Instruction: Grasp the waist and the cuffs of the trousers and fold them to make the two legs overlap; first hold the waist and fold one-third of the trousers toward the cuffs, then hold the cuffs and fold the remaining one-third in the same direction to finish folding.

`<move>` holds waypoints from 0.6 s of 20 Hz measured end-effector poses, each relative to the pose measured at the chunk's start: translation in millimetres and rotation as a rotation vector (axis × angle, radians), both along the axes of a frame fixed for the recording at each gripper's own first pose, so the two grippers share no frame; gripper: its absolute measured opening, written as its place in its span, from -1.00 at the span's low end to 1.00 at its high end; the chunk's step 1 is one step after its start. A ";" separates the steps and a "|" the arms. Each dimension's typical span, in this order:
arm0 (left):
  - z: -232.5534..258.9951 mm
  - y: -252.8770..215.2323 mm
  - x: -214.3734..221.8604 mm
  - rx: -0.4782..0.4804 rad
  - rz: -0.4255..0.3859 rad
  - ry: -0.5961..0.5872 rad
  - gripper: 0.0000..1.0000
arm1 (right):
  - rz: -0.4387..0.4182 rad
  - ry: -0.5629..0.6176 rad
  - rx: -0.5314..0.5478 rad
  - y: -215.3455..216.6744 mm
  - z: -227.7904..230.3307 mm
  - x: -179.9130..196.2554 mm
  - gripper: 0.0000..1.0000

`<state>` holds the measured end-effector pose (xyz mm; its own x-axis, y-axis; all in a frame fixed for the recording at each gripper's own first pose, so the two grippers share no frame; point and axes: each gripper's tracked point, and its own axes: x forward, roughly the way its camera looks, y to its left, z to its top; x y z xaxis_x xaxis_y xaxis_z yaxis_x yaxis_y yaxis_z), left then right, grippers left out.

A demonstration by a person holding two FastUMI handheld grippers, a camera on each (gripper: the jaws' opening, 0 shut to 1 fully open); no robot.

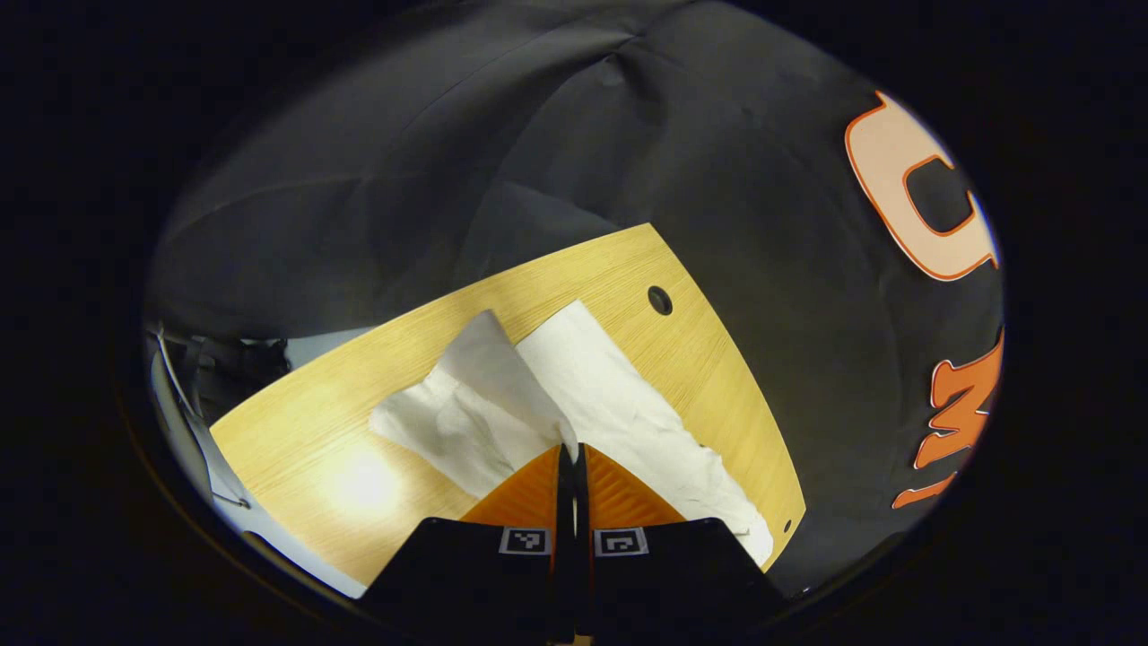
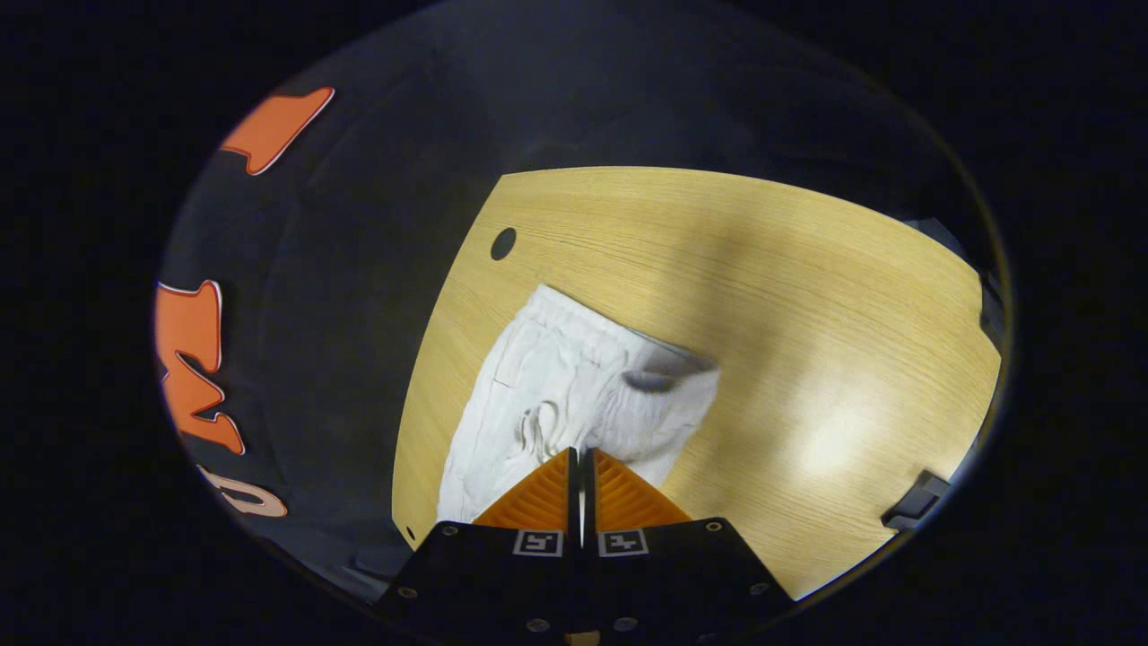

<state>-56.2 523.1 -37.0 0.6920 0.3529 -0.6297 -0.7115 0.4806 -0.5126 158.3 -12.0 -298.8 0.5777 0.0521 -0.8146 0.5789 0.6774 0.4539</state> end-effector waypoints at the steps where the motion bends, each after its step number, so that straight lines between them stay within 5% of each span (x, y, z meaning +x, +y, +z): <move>1: 3.3 3.4 6.6 0.005 -0.005 -0.001 -0.92 | 0.010 -0.014 -0.006 2.8 5.1 12.2 -1.00; 6: -4.6 -3.8 35.1 0.004 -0.050 0.029 -0.92 | 0.127 0.055 -0.087 9.0 0.8 -0.2 -0.99; 9: -8.6 -5.9 40.1 -0.017 -0.048 0.015 -0.93 | 0.039 0.053 -0.088 -11.4 4.0 -28.2 -0.92; 12: -9.2 -6.3 38.4 -0.025 -0.051 0.014 -0.89 | -0.032 0.120 -0.099 -38.1 -12.7 -73.3 0.04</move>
<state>-17.8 516.8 -46.3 0.6998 0.3010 -0.6478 -0.6935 0.5036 -0.5152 85.0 -50.1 -311.5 0.4761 -0.0492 -0.8780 0.6470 0.6958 0.3118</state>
